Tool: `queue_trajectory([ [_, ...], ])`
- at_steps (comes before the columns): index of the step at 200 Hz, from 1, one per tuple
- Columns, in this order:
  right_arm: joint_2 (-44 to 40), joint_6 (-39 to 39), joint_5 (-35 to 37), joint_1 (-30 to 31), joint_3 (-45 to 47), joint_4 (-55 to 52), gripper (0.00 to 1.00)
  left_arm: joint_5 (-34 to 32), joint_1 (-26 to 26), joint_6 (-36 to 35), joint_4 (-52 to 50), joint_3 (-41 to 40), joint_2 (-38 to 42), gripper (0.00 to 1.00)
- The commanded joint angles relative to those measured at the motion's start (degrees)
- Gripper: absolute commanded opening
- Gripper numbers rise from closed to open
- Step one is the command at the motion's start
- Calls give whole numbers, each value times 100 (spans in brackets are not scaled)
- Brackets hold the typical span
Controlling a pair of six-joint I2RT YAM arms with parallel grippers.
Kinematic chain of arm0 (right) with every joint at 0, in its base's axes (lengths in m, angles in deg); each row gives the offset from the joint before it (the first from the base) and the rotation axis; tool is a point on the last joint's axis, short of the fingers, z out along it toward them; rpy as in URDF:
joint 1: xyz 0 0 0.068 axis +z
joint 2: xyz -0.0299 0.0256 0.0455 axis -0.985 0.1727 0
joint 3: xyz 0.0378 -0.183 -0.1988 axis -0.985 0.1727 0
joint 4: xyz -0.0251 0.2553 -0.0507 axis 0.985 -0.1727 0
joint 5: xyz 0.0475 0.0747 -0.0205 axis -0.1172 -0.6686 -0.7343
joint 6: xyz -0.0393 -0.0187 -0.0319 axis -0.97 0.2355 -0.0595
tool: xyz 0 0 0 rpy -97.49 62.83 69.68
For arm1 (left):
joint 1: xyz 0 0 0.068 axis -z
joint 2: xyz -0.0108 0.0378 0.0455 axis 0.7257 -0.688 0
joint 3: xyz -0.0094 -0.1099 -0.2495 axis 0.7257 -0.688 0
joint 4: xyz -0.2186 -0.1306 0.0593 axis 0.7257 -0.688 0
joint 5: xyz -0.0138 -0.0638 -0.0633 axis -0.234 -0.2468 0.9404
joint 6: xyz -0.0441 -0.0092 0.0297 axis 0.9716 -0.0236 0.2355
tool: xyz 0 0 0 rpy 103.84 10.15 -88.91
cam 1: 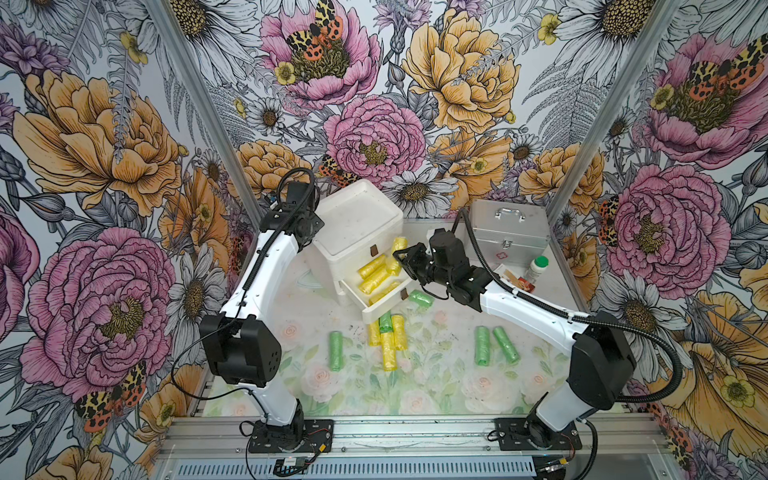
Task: Sort the rolls of trash bags by color and place them into the drawer
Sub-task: Place the roll of trash bags in the drawer.
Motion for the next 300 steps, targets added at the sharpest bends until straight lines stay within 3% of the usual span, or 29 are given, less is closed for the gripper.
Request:
queue_trajectory([
  [1, 189, 498, 419, 70, -290, 377, 24, 995, 35, 476, -1370, -323, -16, 0],
  [172, 1304, 1634, 688, 701, -681, 740, 32, 1068, 36, 394, -1360, -381, -68, 0],
  [191, 1405, 1662, 638, 732, -789, 728, 37, 1074, 36, 389, -1357, -381, -81, 0],
  [236, 1500, 1755, 567, 813, -918, 600, 61, 1075, 21, 375, -1358, -406, -54, 0],
  [269, 1282, 1598, 652, 835, -826, 601, 62, 1083, 10, 388, -1356, -412, -34, 0],
  [300, 836, 858, 635, 788, -793, 482, 64, 1075, 14, 403, -1357, -407, -33, 0],
])
